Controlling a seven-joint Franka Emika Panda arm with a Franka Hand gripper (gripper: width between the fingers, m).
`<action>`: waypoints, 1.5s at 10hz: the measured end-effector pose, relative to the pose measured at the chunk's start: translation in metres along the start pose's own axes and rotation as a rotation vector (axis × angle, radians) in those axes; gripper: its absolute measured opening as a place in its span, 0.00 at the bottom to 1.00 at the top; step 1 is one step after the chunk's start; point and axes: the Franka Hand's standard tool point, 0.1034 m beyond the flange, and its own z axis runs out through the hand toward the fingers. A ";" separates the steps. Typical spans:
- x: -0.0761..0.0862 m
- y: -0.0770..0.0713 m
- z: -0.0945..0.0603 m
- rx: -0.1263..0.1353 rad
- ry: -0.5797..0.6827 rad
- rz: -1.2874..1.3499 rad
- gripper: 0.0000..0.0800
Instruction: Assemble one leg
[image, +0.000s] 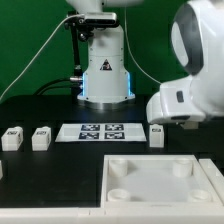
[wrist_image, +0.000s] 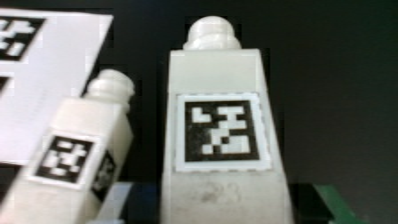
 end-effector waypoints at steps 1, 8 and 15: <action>-0.006 0.000 -0.016 -0.001 0.037 -0.013 0.37; 0.011 0.010 -0.075 0.014 0.587 -0.100 0.37; 0.013 0.024 -0.128 0.000 0.950 -0.143 0.37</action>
Offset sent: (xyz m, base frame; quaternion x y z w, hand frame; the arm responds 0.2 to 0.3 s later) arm 0.0000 0.0000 0.0000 0.0000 0.1790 0.0000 0.9838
